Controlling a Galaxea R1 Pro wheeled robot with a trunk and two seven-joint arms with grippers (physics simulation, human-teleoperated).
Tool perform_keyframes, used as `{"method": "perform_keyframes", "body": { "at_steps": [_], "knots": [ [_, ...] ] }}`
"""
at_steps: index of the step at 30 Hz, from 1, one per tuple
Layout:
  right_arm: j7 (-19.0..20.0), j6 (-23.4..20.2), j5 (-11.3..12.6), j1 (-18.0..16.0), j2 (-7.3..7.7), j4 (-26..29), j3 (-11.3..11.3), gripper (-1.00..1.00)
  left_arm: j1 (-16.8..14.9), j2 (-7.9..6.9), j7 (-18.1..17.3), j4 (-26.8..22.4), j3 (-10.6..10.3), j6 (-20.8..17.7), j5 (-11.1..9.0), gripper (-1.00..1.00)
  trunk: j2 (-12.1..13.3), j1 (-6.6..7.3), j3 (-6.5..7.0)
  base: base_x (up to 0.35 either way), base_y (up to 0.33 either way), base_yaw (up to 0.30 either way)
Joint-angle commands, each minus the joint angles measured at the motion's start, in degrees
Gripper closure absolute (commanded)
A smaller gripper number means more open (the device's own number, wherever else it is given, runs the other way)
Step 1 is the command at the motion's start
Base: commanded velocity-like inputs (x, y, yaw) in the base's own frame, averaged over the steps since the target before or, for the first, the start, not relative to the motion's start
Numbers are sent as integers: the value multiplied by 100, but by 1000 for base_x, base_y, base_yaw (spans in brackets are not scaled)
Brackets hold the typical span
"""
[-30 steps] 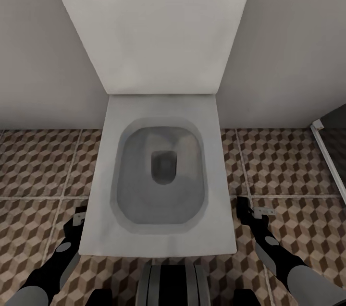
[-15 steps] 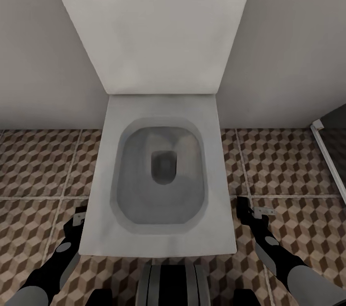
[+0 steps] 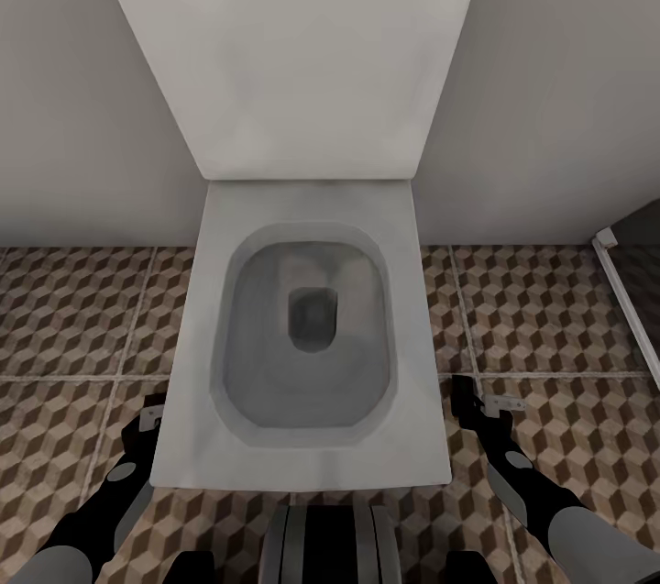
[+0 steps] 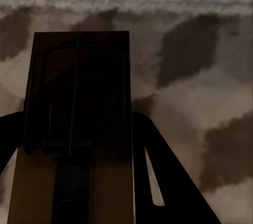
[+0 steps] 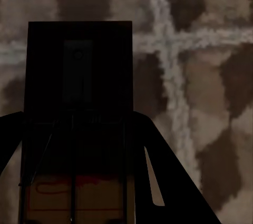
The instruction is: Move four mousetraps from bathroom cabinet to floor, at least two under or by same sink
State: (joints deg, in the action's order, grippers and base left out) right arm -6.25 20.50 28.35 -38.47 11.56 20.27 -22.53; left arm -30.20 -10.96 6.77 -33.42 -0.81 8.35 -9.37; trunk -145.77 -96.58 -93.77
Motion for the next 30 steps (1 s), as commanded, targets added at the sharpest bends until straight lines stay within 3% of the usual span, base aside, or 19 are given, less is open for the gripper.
{"method": "perform_keyframes", "body": {
  "at_steps": [1,5,30],
  "knots": [
    [-43,15,39,-3,6,3,-50,100,-2,-2,24,2,-16,17,-38,100,-1,1,-3,0,0,0],
    [-43,15,39,-3,5,3,-50,100,-2,-2,24,2,-16,17,-33,100,-5,-7,-69,0,0,0],
    [-43,15,39,-3,4,3,-50,100,-3,-50,26,2,0,17,-36,100,-5,-7,-69,0,0,0]
  ]
}}
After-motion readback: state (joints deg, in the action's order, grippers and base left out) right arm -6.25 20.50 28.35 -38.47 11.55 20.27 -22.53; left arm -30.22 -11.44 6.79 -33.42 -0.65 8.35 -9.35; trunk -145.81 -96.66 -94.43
